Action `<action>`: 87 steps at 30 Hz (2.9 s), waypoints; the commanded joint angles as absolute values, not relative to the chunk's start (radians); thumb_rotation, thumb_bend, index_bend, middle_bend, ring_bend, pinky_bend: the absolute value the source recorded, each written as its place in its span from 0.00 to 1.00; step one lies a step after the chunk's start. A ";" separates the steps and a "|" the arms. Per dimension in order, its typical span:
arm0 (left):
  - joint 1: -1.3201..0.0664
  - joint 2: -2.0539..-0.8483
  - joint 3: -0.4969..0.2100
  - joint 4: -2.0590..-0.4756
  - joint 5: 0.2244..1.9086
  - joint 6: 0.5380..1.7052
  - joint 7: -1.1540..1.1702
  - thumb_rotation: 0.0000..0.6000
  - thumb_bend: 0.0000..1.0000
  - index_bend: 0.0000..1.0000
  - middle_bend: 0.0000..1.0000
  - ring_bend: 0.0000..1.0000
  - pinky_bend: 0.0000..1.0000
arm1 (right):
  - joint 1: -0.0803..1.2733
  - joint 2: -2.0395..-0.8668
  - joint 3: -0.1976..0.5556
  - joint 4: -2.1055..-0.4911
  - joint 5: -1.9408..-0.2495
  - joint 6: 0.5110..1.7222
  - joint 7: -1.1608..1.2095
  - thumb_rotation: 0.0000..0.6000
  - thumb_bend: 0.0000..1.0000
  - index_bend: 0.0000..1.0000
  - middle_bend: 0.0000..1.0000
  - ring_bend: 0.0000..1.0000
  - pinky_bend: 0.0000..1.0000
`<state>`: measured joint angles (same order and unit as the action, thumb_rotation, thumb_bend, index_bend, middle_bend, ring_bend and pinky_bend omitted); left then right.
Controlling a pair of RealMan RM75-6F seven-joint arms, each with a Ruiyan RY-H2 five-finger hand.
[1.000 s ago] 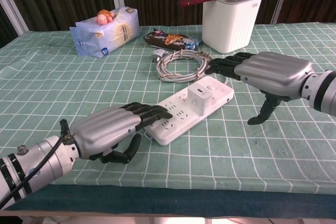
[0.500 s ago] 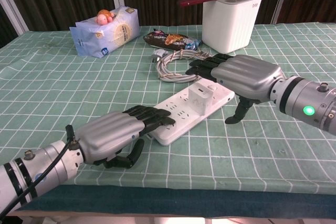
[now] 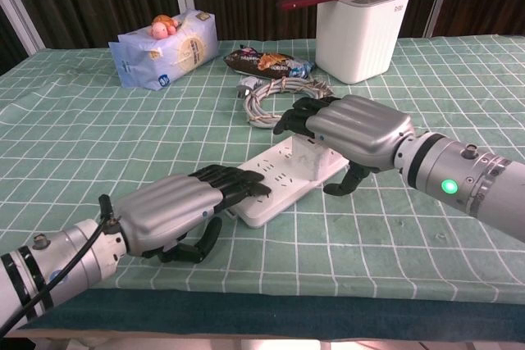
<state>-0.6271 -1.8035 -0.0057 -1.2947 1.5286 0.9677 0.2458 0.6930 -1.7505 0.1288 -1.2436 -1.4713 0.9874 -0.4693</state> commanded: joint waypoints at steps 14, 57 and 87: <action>-0.630 -1.800 0.002 -1.303 1.517 0.969 0.256 1.00 0.85 0.00 0.01 0.00 0.03 | 0.704 -1.772 0.134 -1.247 -1.429 0.991 -0.517 1.00 0.44 0.35 0.26 0.08 0.28; -0.635 -1.809 0.019 -1.287 1.499 0.966 0.270 1.00 0.85 0.00 0.02 0.00 0.03 | 0.706 -1.786 0.145 -1.288 -1.361 1.027 -0.599 1.00 0.48 0.86 0.60 0.47 0.62; -0.638 -1.816 0.017 -1.289 1.497 0.970 0.290 1.00 0.85 0.00 0.02 0.00 0.03 | 0.694 -1.746 0.110 -1.338 -1.370 1.085 -0.591 1.00 0.48 0.87 0.60 0.48 0.64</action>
<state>-0.6375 -1.8167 0.0176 -1.2888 1.4963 0.9690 0.2901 0.6949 -1.7465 0.1118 -1.3395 -1.3670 1.0825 -0.5939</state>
